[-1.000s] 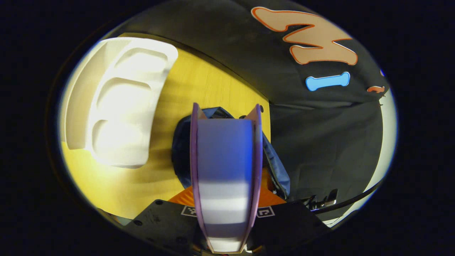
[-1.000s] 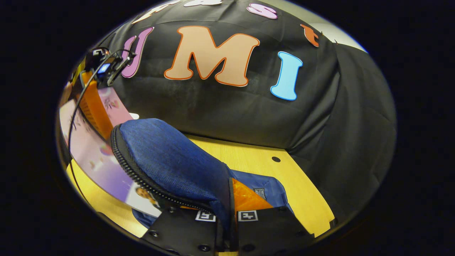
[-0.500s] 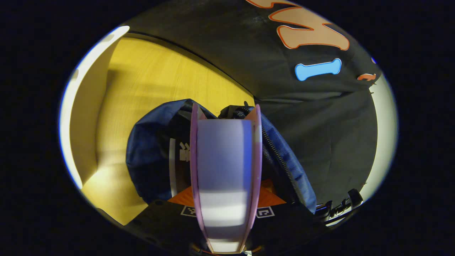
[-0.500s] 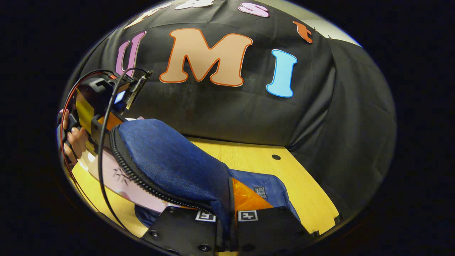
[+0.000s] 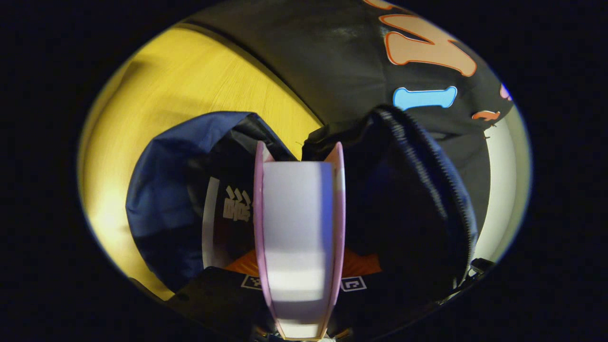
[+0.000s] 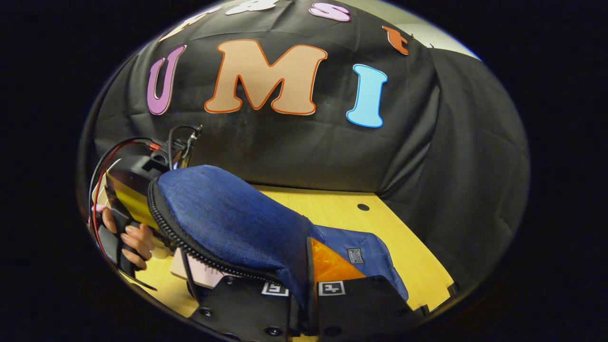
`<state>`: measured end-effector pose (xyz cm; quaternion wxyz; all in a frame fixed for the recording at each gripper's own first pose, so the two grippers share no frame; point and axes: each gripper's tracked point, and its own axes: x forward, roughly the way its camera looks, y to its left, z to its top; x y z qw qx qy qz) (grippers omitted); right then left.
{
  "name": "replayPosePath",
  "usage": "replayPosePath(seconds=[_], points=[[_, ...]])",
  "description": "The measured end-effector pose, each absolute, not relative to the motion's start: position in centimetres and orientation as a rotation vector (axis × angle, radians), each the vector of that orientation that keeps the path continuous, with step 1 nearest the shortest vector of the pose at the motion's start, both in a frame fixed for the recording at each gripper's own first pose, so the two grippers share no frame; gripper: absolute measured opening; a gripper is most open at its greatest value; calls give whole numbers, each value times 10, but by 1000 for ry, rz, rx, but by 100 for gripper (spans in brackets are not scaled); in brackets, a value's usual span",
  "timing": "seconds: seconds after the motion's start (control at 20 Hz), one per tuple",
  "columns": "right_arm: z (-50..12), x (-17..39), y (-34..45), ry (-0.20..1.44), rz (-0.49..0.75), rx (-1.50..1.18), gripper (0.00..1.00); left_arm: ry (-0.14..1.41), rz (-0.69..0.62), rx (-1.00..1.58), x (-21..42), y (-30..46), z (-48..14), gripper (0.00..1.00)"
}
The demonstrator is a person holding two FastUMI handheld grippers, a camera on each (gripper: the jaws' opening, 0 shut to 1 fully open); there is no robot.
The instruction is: Open the schoolbag, grab two books from the bookshelf and put them into the schoolbag.
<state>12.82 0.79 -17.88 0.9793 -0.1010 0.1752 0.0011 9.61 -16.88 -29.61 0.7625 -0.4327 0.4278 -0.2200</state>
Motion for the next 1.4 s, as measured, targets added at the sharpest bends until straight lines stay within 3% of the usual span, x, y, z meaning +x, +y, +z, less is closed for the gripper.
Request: replayPosePath(seconds=[0.4, 0.55, 0.85, 0.95, 1.0, 1.05, 1.1, 1.3, 1.35, 1.4], points=[[-185, 127, 12, 366, 13, -237, 8, 916, -464, -1013, 105, -178, -317, 39], [-185, 126, 10, 371, 15, -242, 8, 930, -410, -920, 106, -171, -325, 41], [-185, 121, 6, 403, 36, -201, 10, 929, -352, -648, 87, -140, -312, 83], [-186, 113, 15, 423, 82, -183, 12, 928, -331, -570, 76, -126, -301, 89], [-186, 109, 18, 428, 102, -188, 19, 930, -310, -524, 67, -116, -298, 84], [-187, 102, 23, 439, 124, -192, 24, 924, -290, -480, 63, -107, -298, 95], [-187, 96, 26, 445, 139, -194, 29, 912, -275, -442, 57, -98, -293, 95], [-180, 59, 37, 449, 194, -172, 83, 888, -230, -322, 37, -71, -269, 95], [-177, 49, 39, 452, 205, -157, 90, 886, -226, -307, 28, -66, -263, 95], [-172, 39, 40, 458, 212, -142, 91, 879, -221, -293, 21, -60, -257, 95]])
